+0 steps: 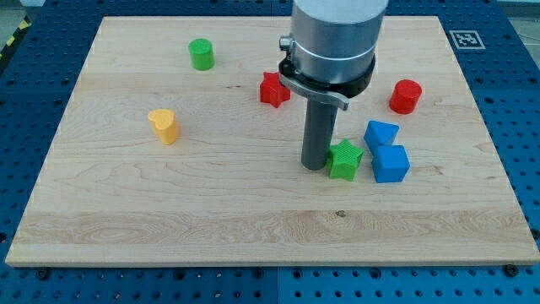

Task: Push the green circle left to the red star

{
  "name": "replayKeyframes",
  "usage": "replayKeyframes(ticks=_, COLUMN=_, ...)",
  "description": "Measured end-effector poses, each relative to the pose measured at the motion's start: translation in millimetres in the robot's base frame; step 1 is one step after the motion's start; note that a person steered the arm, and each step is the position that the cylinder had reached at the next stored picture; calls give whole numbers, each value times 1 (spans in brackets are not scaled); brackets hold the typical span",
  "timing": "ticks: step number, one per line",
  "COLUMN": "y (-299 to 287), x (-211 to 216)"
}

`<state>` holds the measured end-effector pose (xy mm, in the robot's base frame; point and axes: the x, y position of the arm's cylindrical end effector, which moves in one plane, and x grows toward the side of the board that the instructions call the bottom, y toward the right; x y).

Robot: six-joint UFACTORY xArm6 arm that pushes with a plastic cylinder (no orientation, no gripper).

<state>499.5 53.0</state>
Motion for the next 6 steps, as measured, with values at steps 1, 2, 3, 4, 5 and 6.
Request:
replayKeyframes(ticks=1, y=15, x=0)
replayKeyframes(ticks=2, y=23, x=8)
replayKeyframes(ticks=3, y=-21, x=61)
replayKeyframes(ticks=4, y=-96, x=30)
replayKeyframes(ticks=5, y=-163, x=-49)
replayKeyframes(ticks=6, y=-177, x=-118)
